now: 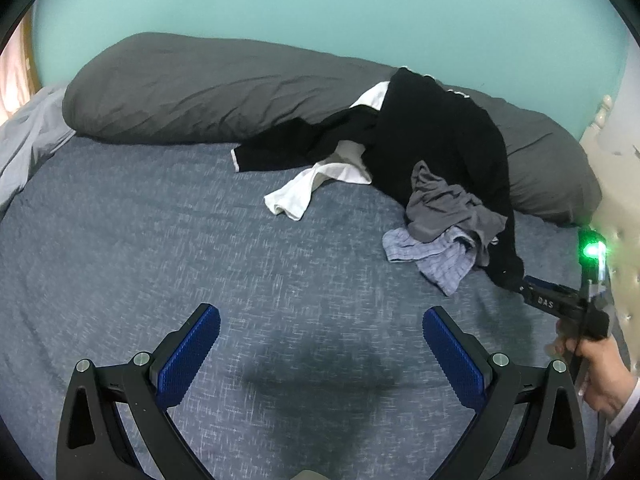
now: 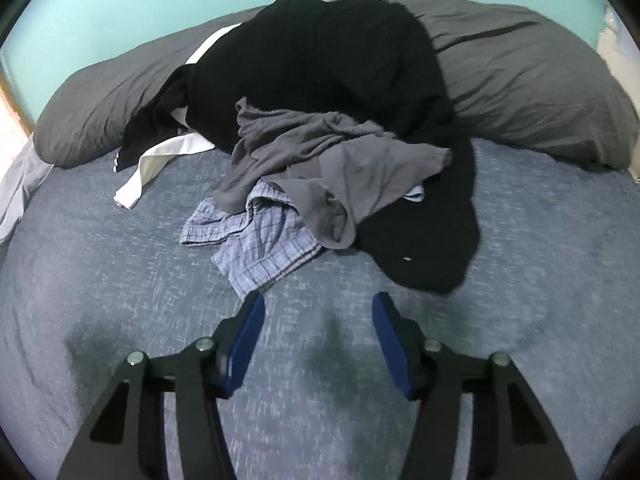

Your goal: Fold clothes

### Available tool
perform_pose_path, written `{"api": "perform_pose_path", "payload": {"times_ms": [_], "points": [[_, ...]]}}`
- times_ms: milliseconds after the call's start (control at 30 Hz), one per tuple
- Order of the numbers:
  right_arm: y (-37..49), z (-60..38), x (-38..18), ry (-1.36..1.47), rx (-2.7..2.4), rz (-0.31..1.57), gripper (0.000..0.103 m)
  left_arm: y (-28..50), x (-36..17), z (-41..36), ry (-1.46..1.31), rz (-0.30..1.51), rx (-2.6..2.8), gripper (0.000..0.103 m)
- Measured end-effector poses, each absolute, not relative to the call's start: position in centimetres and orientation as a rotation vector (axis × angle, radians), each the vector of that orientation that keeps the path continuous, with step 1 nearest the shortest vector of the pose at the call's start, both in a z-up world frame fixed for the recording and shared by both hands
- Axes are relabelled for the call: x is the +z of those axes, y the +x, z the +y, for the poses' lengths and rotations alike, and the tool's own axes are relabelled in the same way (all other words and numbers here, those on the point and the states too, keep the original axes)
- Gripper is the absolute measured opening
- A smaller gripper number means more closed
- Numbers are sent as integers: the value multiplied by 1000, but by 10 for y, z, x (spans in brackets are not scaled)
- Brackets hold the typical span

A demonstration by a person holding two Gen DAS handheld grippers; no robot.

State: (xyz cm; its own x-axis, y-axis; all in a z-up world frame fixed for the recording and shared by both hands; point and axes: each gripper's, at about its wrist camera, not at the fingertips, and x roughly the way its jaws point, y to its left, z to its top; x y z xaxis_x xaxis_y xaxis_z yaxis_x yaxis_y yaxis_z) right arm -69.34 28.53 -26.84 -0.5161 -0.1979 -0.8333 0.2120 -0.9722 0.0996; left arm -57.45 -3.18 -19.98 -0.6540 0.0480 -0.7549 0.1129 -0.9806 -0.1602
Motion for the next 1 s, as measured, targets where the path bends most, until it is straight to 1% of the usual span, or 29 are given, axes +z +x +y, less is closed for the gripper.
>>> {"api": "perform_pose_path", "payload": {"times_ms": [33, 100, 300, 400, 533, 733, 833, 867, 900, 933, 967, 1000], "points": [[-698, 284, -273, 1403, -2545, 20, 52, -574, -202, -33, 1295, 300, -2809, 103], [-708, 282, -281, 1412, -2540, 12, 45, -574, -207, -34, 1305, 298, -2810, 103], [-731, 283, -301, 1420, -2534, -36, 33, -569, -219, -47, 1322, 326, -2788, 103], [-738, 282, -308, 1425, -2519, -63, 29, -567, -225, -52, 1331, 325, -2778, 103], [-744, 279, -316, 1439, -2522, -52, 28, -564, -231, -58, 1342, 331, -2764, 103], [-755, 286, -322, 1451, -2573, -85, 26, -559, -232, -63, 1345, 327, -2764, 103], [-761, 283, -322, 1420, -2594, -56, 26, -555, -233, -66, 1350, 314, -2763, 103], [-762, 281, -321, 1406, -2600, -38, 21, -553, -234, -68, 1354, 313, -2760, 103], [-763, 278, -321, 1397, -2605, -20, 12, -552, -235, -69, 1357, 313, -2757, 103], [-764, 277, -320, 1391, -2609, -7, 10, -550, -236, -71, 1360, 311, -2753, 103], [-764, 275, -320, 1386, -2614, 2, 5, -549, -237, -73, 1364, 314, -2747, 103], [-763, 275, -319, 1376, -2621, 3, 2, -547, -239, -74, 1367, 318, -2740, 103]]}}
